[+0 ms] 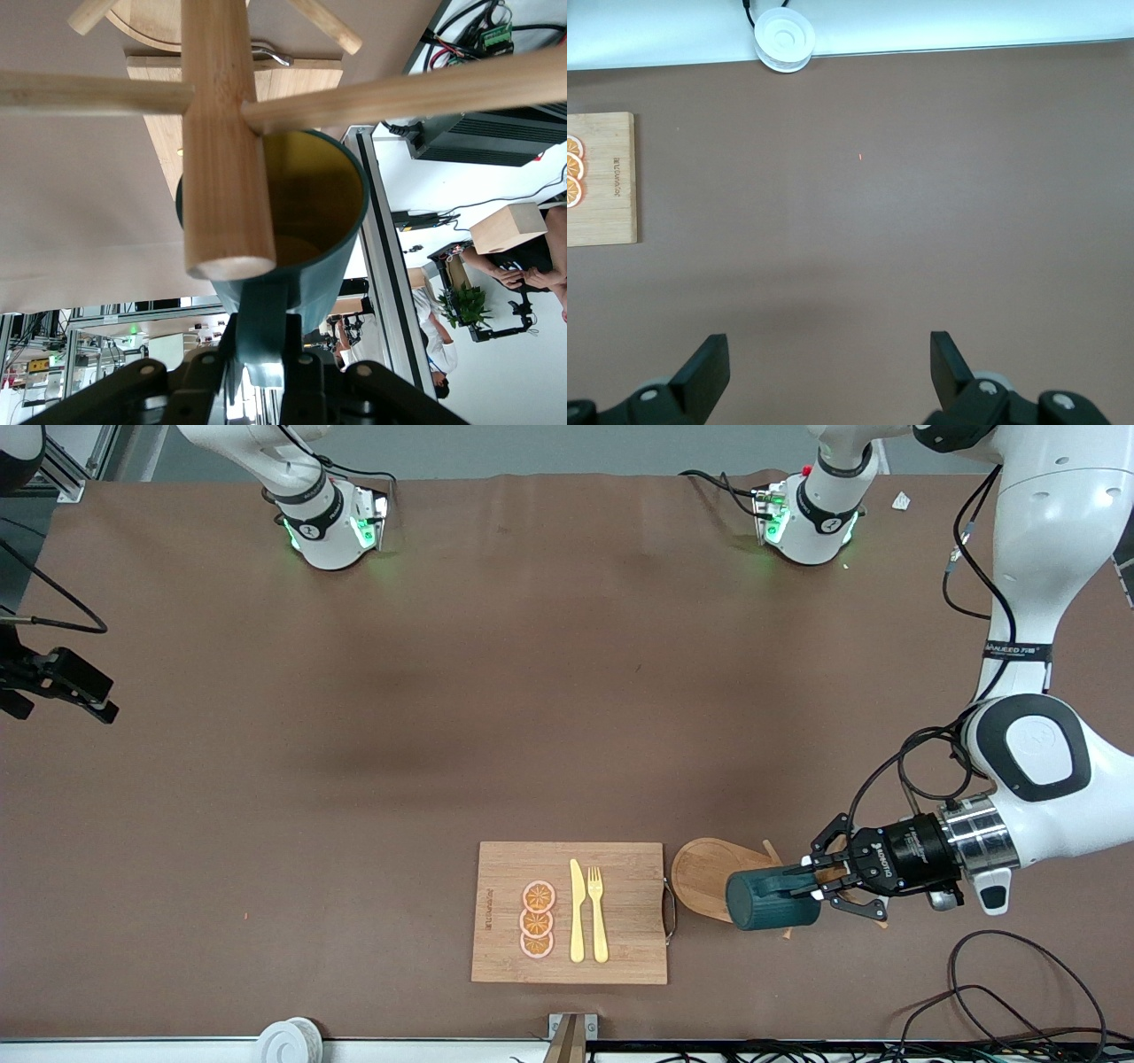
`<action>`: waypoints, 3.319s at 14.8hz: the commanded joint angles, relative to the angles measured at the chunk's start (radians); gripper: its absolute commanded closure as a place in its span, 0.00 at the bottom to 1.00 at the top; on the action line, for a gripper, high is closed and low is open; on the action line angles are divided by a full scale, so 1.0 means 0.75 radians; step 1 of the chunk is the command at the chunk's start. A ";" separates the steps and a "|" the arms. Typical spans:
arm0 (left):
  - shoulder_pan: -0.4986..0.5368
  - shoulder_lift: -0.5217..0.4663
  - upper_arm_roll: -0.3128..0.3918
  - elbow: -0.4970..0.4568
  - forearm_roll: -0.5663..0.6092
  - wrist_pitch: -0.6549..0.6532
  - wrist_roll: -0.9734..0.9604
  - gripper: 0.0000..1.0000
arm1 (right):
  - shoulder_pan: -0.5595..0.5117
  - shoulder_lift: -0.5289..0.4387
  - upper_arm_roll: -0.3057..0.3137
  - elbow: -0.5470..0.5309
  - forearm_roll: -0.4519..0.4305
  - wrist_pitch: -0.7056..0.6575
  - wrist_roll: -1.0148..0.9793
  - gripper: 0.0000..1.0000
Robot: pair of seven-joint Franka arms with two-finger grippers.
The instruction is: Pass cup and hang on rack
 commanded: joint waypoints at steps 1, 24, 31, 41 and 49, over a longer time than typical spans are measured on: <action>0.004 0.003 0.003 -0.002 -0.003 -0.001 -0.018 0.91 | -0.005 0.006 0.006 0.017 -0.015 -0.005 0.008 0.00; 0.022 -0.340 0.001 0.022 0.525 -0.425 0.010 0.00 | -0.007 0.008 0.006 0.017 -0.019 0.007 0.008 0.00; 0.010 -0.545 -0.066 0.014 1.017 -0.469 0.415 0.00 | -0.009 0.006 0.006 0.019 -0.019 0.007 0.010 0.00; 0.040 -0.757 0.011 -0.083 1.443 -0.815 1.225 0.00 | -0.029 0.008 0.006 0.044 -0.002 0.005 0.010 0.00; -0.186 -1.097 0.242 -0.485 1.413 -0.794 1.467 0.00 | -0.027 0.008 0.006 0.044 -0.010 0.003 -0.004 0.00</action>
